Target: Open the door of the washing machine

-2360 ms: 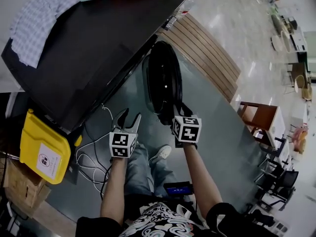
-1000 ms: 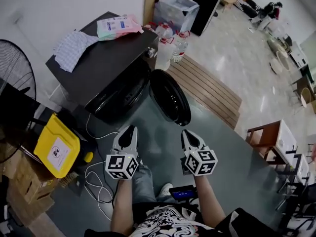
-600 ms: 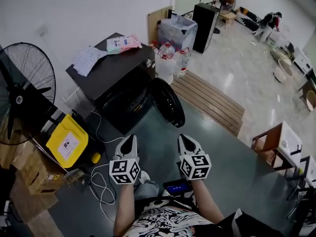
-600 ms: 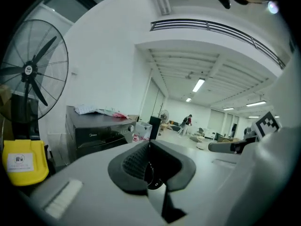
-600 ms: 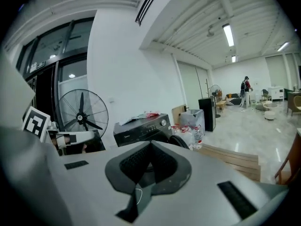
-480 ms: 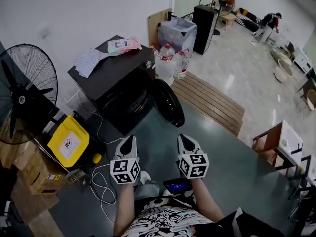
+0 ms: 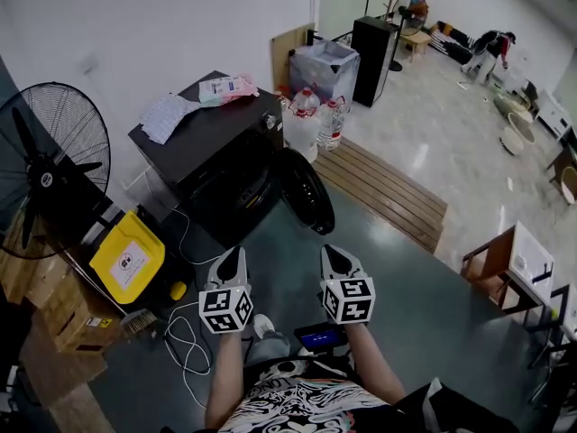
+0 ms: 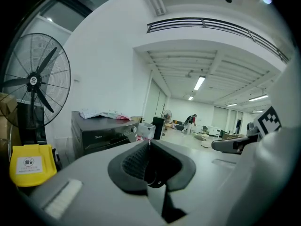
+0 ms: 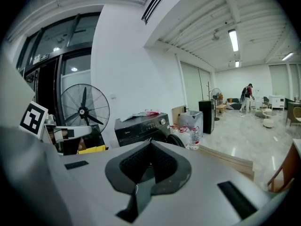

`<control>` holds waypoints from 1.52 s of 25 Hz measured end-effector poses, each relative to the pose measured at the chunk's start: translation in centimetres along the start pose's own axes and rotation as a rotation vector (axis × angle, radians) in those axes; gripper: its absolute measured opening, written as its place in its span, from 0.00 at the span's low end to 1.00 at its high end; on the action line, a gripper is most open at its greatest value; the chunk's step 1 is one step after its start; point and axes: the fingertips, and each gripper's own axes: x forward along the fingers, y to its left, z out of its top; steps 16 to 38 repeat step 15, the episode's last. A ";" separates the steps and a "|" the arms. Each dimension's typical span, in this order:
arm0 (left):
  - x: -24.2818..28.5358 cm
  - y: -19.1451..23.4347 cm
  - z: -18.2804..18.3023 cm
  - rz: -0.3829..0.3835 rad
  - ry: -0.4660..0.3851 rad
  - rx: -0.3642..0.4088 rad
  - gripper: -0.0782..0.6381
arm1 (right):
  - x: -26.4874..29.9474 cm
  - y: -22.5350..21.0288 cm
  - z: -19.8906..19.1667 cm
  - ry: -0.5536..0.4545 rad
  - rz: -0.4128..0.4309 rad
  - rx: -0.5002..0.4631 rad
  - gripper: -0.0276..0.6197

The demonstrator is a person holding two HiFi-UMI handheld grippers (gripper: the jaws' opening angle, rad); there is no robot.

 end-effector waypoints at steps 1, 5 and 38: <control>0.0 0.0 0.0 0.001 0.000 0.001 0.12 | 0.0 0.0 0.0 -0.002 0.000 -0.001 0.04; -0.2 -0.3 0.0 0.006 0.001 0.008 0.12 | -0.3 -0.4 0.0 -0.002 -0.002 0.003 0.04; 0.4 -0.1 0.0 0.011 0.005 0.013 0.12 | 0.2 -1.0 -0.3 0.006 -0.008 0.006 0.04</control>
